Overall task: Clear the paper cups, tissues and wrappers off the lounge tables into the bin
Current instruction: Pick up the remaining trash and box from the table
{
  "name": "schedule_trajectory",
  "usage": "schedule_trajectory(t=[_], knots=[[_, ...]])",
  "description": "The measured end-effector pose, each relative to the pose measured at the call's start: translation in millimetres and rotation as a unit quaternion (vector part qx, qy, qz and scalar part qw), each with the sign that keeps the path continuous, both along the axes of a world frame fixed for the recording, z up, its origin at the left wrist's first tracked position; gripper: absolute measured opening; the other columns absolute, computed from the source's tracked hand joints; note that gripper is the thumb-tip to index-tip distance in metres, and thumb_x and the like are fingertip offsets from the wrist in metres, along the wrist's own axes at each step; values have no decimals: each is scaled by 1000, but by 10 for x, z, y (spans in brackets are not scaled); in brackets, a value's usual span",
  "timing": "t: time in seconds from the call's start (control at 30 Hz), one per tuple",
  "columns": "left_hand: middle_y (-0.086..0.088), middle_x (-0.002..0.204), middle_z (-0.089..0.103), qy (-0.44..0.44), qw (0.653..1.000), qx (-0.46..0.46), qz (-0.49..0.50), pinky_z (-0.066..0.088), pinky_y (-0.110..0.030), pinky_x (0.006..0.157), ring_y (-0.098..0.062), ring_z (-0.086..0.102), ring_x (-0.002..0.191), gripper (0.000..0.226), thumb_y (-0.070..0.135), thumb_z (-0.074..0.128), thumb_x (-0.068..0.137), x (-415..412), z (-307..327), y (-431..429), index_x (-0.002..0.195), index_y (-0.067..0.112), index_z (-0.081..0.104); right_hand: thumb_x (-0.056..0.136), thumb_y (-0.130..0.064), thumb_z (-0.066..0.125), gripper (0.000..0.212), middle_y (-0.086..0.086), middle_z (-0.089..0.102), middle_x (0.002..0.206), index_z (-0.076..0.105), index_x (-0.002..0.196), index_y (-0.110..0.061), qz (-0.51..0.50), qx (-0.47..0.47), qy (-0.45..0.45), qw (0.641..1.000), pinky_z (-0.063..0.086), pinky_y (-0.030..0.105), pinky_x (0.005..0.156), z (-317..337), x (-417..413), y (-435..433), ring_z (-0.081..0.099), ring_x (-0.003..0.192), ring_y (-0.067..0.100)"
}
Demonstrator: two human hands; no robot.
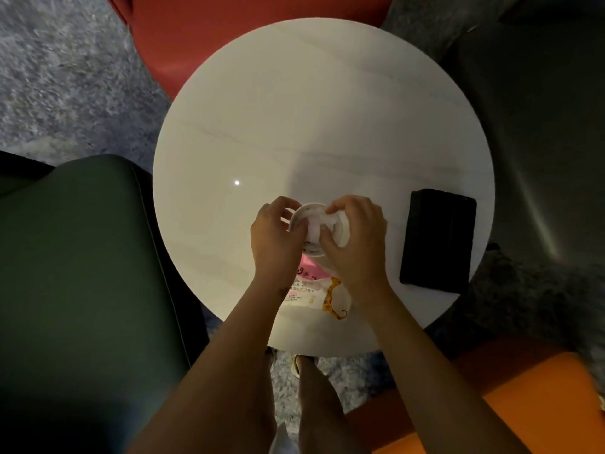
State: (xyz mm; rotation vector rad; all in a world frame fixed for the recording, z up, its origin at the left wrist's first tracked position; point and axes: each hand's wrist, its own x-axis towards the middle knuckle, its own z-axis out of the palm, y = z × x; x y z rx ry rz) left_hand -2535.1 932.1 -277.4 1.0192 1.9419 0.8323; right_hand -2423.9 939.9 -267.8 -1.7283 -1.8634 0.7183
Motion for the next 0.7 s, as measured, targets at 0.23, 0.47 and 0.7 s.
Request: schedule_trajectory(t=[0.23,0.47,0.7], knots=[[1,91,66,-56,998,-1,-16,48,-13,66,-8,61,78,16,18,65,85,-103,73,-26,100,16,67,65,0,66,52,3,64,119,65,115,-13,183,19,-185,965,24,52,99,19,110,-196,48,121,37],[-1,96,70,-147,989,-22,16,55,-33,79,-14,66,87,21,13,52,90,-181,107,-84,104,13,69,79,-20,70,59,-9,42,141,46,131,-33,225,-59,-274,933,-8,40,105,-52,-13,-134,14,139,32],[0,101,69,-157,987,-29,9,51,-28,79,-11,63,92,24,16,49,91,-211,166,-100,108,15,67,82,-24,66,51,-14,40,141,48,127,-38,247,-66,-291,922,-12,41,103,-20,-51,-76,8,141,29]])
